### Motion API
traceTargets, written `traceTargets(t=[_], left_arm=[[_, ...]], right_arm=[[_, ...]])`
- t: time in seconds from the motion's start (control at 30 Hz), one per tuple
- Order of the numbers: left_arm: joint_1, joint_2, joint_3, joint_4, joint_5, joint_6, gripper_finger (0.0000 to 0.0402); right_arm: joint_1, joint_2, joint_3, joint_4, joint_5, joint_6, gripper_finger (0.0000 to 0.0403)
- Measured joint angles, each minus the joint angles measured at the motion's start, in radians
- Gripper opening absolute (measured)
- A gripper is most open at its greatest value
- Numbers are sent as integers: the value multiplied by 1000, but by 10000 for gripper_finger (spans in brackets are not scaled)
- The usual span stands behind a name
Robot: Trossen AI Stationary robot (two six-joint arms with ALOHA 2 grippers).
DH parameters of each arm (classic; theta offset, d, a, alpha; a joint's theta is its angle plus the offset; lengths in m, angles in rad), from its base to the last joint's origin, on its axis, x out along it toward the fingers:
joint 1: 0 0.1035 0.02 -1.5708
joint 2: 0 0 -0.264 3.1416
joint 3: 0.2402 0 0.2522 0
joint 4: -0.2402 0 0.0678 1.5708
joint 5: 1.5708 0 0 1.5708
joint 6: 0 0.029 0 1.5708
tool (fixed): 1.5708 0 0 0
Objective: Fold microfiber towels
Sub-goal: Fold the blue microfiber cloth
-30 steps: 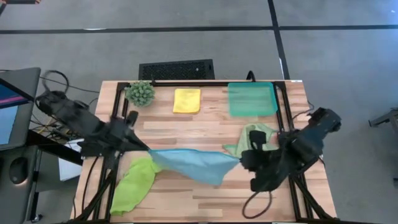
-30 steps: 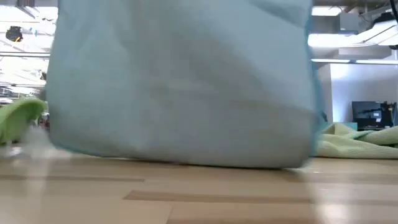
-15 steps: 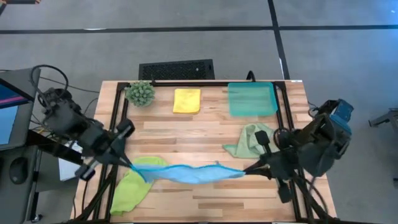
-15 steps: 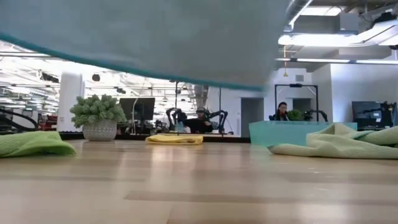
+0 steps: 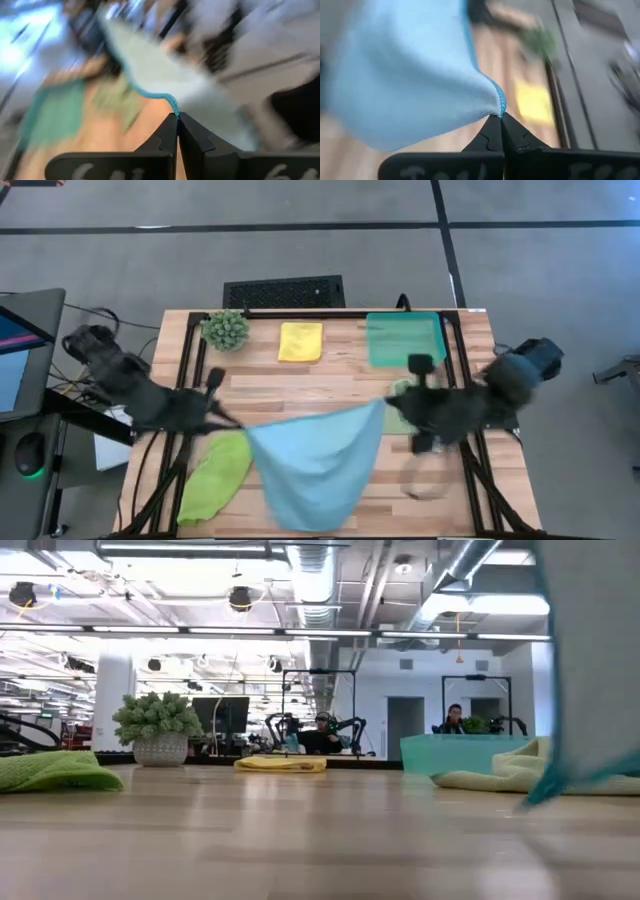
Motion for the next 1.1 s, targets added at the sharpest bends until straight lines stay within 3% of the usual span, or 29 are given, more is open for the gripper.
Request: traceTargets(t=[0.1,0.23,0.33,0.47,0.6,0.77,0.87,1.1], left_arm=[[88,4,-141,-36,-81,-63,0],[233,-3,-254,-40,-164,-66,0],[350,-5,-284,-40,-146,-68,0],[457,2,-287,-45,-56,-58,0],[515,3,-302,-73,39,-66,0],[514,4,-411,-67,111,-125,0],[492,5,-514,-1,164,-165,0],[421,5,-697,183,274,-280,0]], right_arm=[[-119,3,-150,12,1,17,0],[-279,3,-346,174,-2,-38,0],[-386,5,-450,296,-27,-39,0],[-465,27,-533,335,-46,-42,0],[-479,27,-604,425,-55,-44,0],[-432,27,-689,508,-79,-43,0],[-395,27,-739,582,-89,-35,0],[-309,27,-835,571,-114,138,0]])
